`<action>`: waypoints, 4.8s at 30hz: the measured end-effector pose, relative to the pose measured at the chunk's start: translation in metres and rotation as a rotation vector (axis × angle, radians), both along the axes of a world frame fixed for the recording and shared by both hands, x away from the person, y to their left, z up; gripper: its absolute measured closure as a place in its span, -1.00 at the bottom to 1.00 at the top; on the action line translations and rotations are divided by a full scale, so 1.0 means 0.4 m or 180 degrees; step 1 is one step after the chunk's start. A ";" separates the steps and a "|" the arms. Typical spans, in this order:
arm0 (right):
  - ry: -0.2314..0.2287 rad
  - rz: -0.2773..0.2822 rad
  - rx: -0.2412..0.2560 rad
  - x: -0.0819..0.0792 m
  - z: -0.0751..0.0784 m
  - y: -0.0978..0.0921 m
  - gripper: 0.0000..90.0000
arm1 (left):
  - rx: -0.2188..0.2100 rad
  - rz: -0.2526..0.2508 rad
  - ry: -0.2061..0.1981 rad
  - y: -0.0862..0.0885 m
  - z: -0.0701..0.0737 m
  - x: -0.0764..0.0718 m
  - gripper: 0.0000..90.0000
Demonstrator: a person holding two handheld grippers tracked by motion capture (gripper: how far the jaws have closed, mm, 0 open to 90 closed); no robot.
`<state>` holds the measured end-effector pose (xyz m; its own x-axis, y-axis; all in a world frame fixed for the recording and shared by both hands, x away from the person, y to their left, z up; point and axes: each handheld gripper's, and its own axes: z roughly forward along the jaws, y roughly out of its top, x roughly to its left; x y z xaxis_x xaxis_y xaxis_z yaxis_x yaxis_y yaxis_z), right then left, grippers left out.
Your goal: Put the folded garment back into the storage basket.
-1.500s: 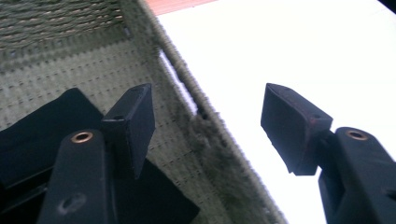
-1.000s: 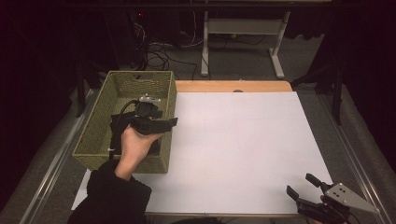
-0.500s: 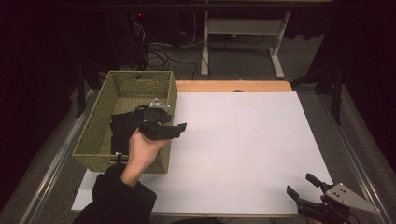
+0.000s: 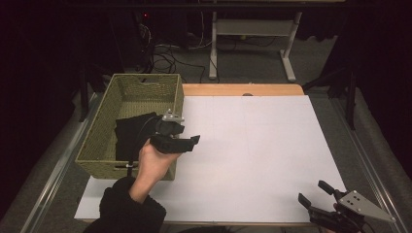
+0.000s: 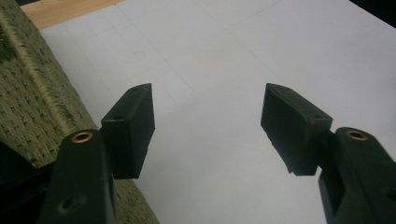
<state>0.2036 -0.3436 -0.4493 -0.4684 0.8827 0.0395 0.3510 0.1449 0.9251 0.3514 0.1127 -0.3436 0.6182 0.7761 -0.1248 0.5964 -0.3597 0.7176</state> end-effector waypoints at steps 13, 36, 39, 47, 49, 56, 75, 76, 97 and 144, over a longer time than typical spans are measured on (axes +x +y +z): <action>-0.0008 0.0012 -0.0005 0.000 0.000 0.000 -0.60 | 0.0017 -0.0168 0.0021 -0.034 -0.028 -0.056 -0.27; 0.0003 0.0011 0.0010 -0.001 0.000 0.000 -0.60 | -0.0056 -0.0310 0.0063 -0.034 -0.074 -0.118 -0.27; 0.0003 0.0009 0.0005 -0.001 0.000 0.000 -0.60 | -0.0047 -0.0331 0.0063 -0.033 -0.086 -0.130 -0.27; 0.0009 0.0000 0.0004 0.000 0.000 0.000 -0.60 | -0.0094 -0.0332 0.0088 -0.022 -0.108 -0.147 -0.27; 0.0006 0.0005 0.0006 -0.001 0.000 0.000 -0.60 | -0.0104 -0.0345 0.0087 -0.020 -0.110 -0.151 -0.27; 0.0008 0.0006 0.0006 -0.001 0.000 0.000 -0.60 | -0.0087 -0.0392 0.0028 -0.017 -0.117 -0.170 -0.27; 0.0008 0.0002 -0.0002 0.001 -0.001 0.001 -0.60 | -0.0122 -0.0421 -0.0064 0.041 -0.143 -0.216 -0.27; 0.0008 0.0002 -0.0002 0.001 -0.001 0.001 -0.60 | -0.0122 -0.0421 -0.0064 0.041 -0.143 -0.216 -0.27; 0.0012 -0.0007 0.0003 0.001 -0.001 0.001 -0.60 | -0.0153 -0.0342 -0.0079 0.118 -0.172 -0.266 -0.27; 0.0017 -0.0023 -0.0004 -0.001 -0.001 0.001 -0.60 | -0.0223 0.0009 -0.0281 0.264 -0.180 -0.314 -0.27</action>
<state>0.2033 -0.3433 -0.4496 -0.4617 0.8861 0.0408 0.3570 0.1436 0.9230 0.2259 0.2183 -0.4154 0.6271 0.7690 -0.1240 0.5307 -0.3052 0.7907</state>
